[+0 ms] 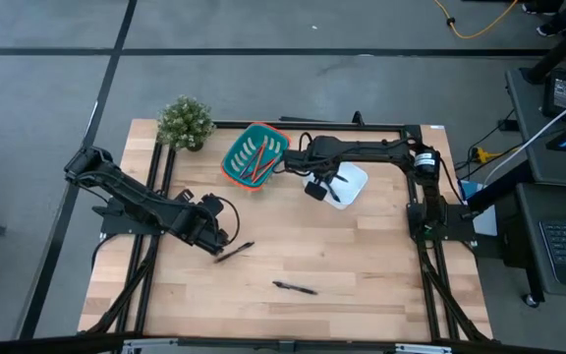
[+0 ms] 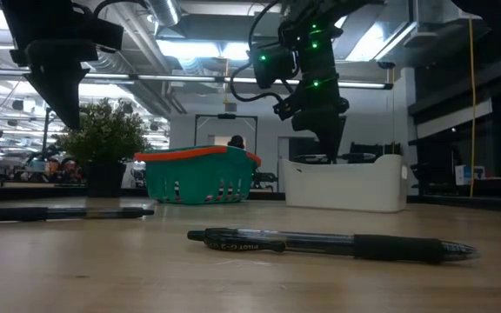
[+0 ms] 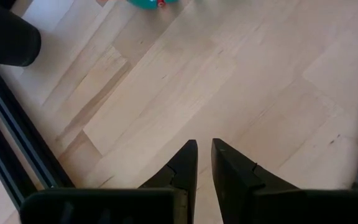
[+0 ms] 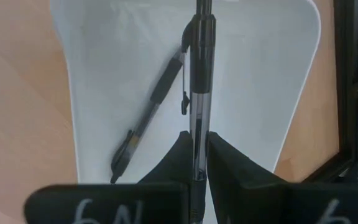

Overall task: Sort pens & pencils
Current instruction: Put the right black pen into the white bin

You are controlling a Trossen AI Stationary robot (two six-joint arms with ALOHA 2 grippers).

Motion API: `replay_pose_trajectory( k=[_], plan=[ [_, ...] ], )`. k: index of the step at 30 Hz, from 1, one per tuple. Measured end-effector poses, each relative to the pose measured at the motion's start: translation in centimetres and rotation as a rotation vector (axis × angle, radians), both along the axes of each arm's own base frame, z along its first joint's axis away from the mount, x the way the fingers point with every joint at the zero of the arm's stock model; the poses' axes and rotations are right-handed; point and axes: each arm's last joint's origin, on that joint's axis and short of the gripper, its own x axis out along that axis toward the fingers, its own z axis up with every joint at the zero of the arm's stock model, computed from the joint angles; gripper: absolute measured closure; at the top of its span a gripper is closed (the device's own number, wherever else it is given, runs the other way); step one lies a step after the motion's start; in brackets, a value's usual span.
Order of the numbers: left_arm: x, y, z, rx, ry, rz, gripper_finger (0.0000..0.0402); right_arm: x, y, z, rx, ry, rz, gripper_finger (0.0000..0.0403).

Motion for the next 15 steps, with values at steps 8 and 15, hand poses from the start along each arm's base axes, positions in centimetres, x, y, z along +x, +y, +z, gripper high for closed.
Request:
replay_pose_trajectory(
  k=[8,15],
  plan=[
    [0.0,0.0,0.0,0.000,-0.001,0.001,0.0359,-1.3,0.3,-2.2,0.025,0.088,-0.030,0.0374],
    [0.1,0.4,0.0,0.000,-0.001,0.018,0.0359,-1.4,0.4,-3.1,0.039,0.075,-0.020,0.0374]
  ],
)
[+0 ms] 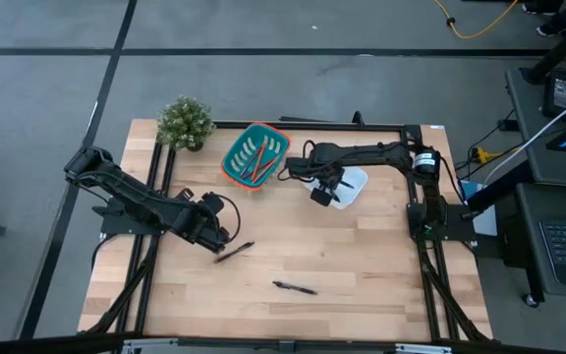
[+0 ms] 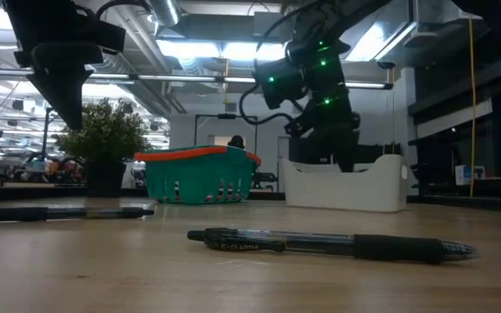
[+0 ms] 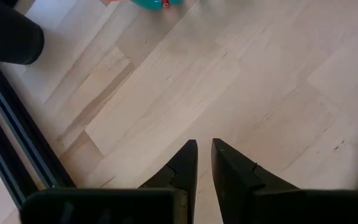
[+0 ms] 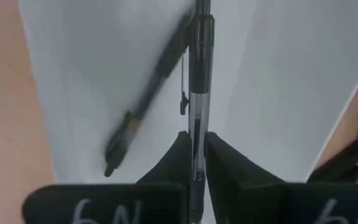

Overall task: Sort pens & pencils
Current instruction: Put the right black pen into the white bin, then put the bottom black pen into the white bin

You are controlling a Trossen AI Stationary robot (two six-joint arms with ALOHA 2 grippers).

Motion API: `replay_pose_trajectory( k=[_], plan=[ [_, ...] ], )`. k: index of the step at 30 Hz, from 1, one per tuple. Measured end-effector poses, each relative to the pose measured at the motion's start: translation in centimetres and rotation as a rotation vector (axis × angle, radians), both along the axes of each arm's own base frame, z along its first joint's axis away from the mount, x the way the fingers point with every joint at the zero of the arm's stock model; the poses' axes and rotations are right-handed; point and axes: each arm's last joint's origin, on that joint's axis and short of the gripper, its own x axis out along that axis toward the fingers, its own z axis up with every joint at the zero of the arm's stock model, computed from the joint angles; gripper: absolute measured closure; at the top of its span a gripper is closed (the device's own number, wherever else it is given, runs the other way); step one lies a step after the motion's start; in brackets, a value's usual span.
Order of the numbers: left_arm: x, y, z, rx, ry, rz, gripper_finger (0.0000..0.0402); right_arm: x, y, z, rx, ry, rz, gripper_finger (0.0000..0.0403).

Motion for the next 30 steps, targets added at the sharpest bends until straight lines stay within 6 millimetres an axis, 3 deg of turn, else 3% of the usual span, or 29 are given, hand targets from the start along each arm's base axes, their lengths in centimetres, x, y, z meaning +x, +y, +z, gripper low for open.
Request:
replay_pose_trajectory(
  k=[7,14,20,25,30],
  plan=[
    [0.0,0.0,0.0,-0.002,-0.004,0.002,0.0359,0.2,-0.5,-0.2,0.022,-0.043,0.000,0.0371],
    [0.0,0.0,0.0,-0.002,-0.004,0.001,0.0359,0.2,-0.6,-0.2,-0.015,-0.033,-0.008,0.0297],
    [0.0,0.0,0.0,-0.002,-0.005,0.001,0.0359,-0.4,-0.3,0.0,-0.029,0.023,-0.042,0.0280],
    [0.0,0.0,0.0,-0.003,-0.007,0.001,0.0359,0.2,1.1,2.2,-0.040,0.038,-0.051,0.0279],
    [0.1,-0.1,0.0,-0.004,-0.008,0.003,0.0359,1.9,4.4,5.9,-0.029,-0.064,-0.035,0.0278]
  ],
)
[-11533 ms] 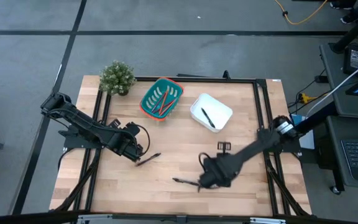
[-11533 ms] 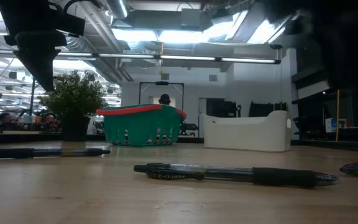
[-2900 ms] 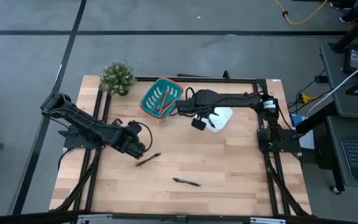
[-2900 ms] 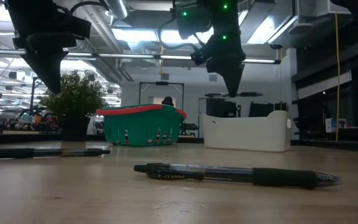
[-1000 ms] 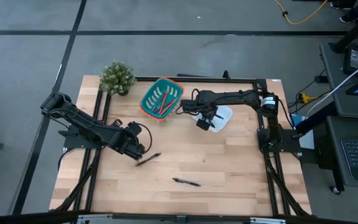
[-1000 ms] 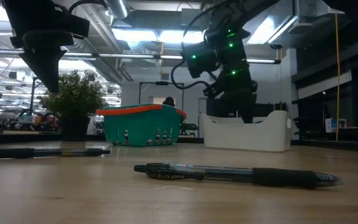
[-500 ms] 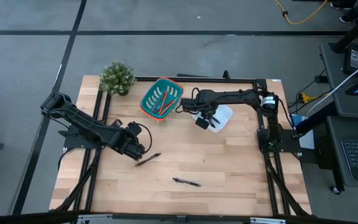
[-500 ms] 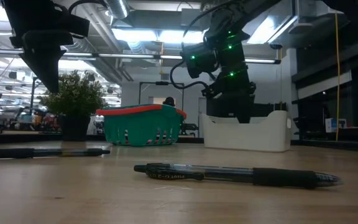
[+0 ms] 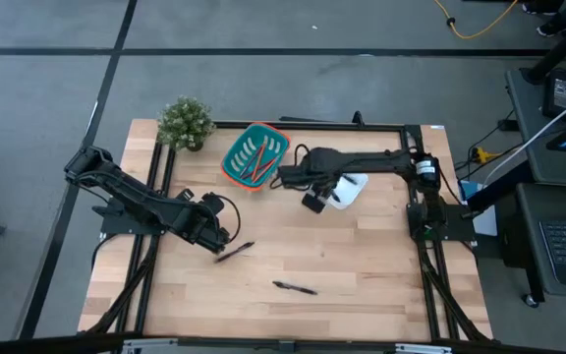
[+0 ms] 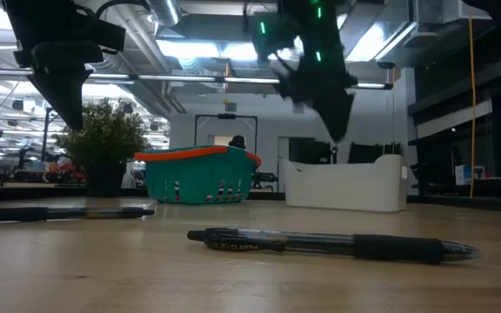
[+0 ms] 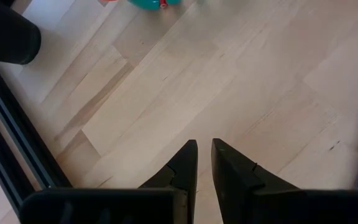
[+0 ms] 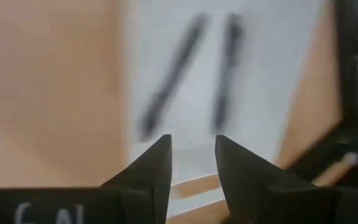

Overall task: Sort pens & pencils
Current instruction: Put the bottom black pen into the white bin

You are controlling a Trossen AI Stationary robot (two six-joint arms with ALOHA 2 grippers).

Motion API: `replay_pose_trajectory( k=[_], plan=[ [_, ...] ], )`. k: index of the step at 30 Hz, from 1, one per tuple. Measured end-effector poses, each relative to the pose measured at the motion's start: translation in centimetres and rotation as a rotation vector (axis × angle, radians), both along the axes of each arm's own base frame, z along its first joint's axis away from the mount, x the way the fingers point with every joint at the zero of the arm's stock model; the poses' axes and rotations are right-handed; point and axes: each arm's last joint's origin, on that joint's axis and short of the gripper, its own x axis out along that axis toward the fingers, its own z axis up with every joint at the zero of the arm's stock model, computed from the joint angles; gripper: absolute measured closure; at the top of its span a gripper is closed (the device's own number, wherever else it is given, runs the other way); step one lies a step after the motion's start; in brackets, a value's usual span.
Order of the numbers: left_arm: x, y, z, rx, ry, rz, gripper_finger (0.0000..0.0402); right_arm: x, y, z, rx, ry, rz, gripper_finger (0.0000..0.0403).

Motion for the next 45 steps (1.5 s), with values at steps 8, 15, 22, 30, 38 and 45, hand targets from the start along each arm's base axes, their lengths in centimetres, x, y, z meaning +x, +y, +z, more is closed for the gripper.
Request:
replay_pose_trajectory(
  k=[8,15,22,30,38,45],
  plan=[
    [0.0,-0.1,0.0,-0.018,0.007,0.003,0.0359,1.4,12.6,1.5,0.210,-0.230,0.137,0.0277],
    [0.0,-0.1,0.0,-0.018,0.006,0.004,0.0359,0.5,22.7,-2.1,0.316,-0.472,0.367,0.0277],
    [0.0,-0.1,0.0,-0.022,-0.004,0.023,0.0359,-1.0,24.8,-4.7,0.396,-0.439,0.536,0.0277],
    [-0.1,-0.1,-0.1,-0.058,-0.016,0.077,0.0359,-0.2,24.0,-6.2,0.542,-0.477,0.631,0.0277],
    [0.0,-0.1,-0.1,-0.063,-0.028,0.096,0.0359,1.0,22.7,-6.1,0.539,-0.544,0.647,0.0277],
    [0.0,-0.1,-0.1,-0.065,-0.030,0.093,0.0359,2.3,22.4,-7.8,0.566,-0.582,0.553,0.0277]
  ],
)
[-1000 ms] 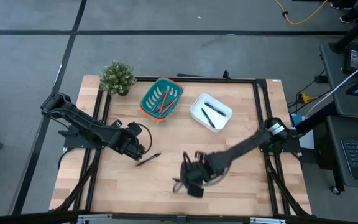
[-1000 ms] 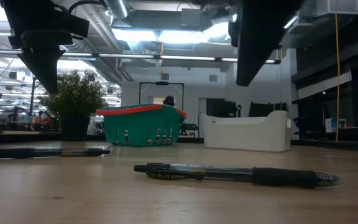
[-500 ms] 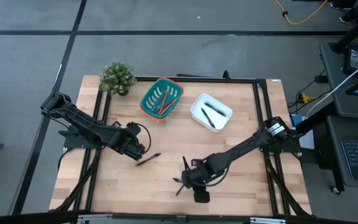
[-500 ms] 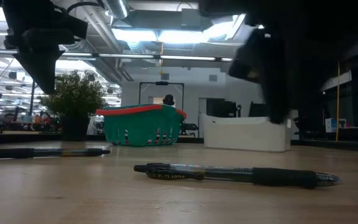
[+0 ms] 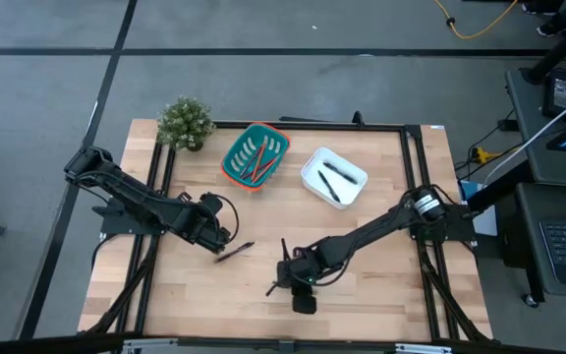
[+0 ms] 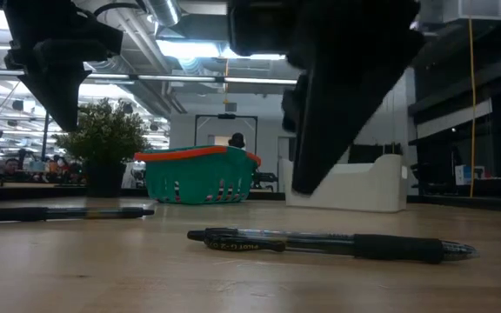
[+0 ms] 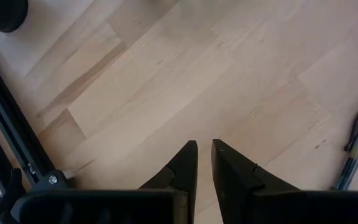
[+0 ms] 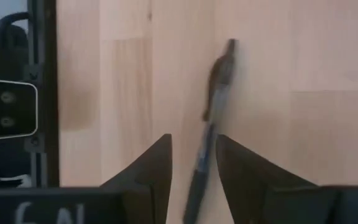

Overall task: Sort pens & pencils
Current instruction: Put the bottom black pen into the white bin

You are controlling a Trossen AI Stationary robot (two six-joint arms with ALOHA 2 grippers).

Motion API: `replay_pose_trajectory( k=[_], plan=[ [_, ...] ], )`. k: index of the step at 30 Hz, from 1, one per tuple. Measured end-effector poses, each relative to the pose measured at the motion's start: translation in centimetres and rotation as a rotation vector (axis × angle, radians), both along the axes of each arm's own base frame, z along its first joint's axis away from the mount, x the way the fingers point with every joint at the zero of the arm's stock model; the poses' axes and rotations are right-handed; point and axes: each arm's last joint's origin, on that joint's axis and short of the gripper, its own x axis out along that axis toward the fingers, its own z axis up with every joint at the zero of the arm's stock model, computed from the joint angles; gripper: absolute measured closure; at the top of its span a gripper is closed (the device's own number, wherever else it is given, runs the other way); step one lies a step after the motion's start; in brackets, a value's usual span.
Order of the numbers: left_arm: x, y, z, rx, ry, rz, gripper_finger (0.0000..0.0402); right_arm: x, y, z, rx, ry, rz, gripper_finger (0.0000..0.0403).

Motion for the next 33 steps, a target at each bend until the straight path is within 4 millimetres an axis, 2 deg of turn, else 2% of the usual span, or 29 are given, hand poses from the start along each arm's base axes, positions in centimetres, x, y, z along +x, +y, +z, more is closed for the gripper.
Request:
replay_pose_trajectory(
  k=[5,15,23,28,33],
  plan=[
    [0.0,0.0,0.0,0.000,0.000,-0.001,0.0359,0.4,0.1,-1.9,0.037,0.050,-0.031,0.0277],
    [0.0,0.0,0.0,0.008,0.006,-0.025,0.0359,0.8,0.1,-2.1,0.057,0.047,-0.101,0.0277],
    [0.0,0.0,0.0,0.011,0.011,-0.036,0.0359,0.9,0.0,-3.2,0.038,0.079,-0.146,0.0277],
    [0.1,0.0,0.0,0.009,0.005,-0.049,0.0359,1.0,0.1,-3.1,0.038,0.085,-0.147,0.0277],
    [0.1,0.0,0.0,0.014,0.003,-0.050,0.0359,1.5,0.3,-1.7,0.002,0.099,-0.076,0.0277]
  ],
)
